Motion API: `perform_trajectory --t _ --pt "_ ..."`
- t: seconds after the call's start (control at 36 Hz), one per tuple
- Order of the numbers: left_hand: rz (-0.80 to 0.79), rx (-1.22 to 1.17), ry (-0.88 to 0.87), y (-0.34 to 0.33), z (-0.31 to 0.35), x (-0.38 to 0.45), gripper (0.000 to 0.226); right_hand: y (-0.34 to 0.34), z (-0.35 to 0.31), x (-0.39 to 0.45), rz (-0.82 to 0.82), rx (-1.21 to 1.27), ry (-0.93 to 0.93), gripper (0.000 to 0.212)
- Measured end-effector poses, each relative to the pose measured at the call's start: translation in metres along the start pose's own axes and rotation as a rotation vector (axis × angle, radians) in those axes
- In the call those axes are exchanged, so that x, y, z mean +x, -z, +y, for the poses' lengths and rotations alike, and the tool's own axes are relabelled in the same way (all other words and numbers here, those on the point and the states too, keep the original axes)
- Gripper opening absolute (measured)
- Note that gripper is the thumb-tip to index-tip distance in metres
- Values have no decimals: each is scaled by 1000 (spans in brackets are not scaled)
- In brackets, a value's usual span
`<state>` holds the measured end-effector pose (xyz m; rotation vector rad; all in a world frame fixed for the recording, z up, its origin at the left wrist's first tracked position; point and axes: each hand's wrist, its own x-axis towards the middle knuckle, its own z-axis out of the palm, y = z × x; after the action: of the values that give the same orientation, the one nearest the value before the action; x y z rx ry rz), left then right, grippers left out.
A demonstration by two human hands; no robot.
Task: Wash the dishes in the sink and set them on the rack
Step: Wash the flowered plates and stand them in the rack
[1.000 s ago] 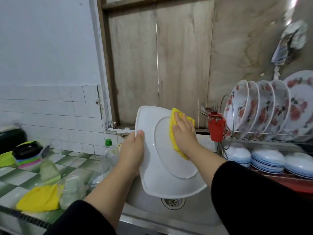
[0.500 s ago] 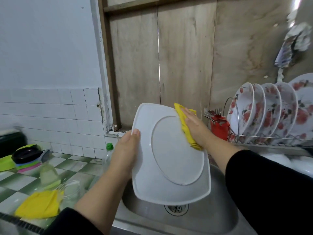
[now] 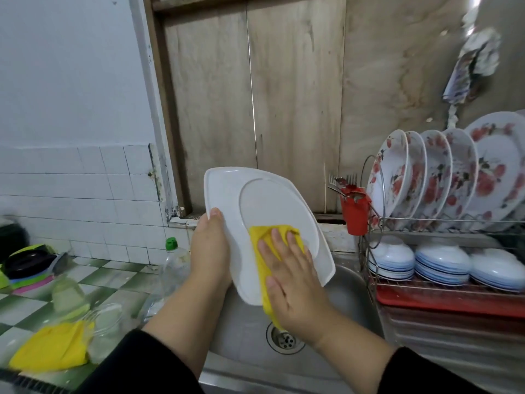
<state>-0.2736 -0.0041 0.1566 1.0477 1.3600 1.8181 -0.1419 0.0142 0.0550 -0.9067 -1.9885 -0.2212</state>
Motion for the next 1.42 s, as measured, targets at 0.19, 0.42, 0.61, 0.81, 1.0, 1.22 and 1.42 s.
perform_trajectory --t 0.19,0.42,0.61,0.81,1.0,1.22,1.42 --pt "-67 17 41 -12 0 -13 65 16 -28 45 -170 59 -11 62" --pt "-95 250 -265 -13 5 -19 45 32 -12 104 -103 207 -148 59" --pt "-116 245 -318 -3 2 -25 34 24 47 102 93 376 -616 56" --pt "-137 351 -450 -13 -2 -35 32 -17 25 40 49 582 -1200 61" --pt "-351 699 -647 -18 -23 -52 26 45 -16 61 109 1359 -1603 37" --pt "-513 908 -952 -6 -31 -67 51 108 2 52 319 1517 -1515 45" --pt "-488 949 -1365 -4 -37 -64 26 112 4 25 232 1689 -1540 58"
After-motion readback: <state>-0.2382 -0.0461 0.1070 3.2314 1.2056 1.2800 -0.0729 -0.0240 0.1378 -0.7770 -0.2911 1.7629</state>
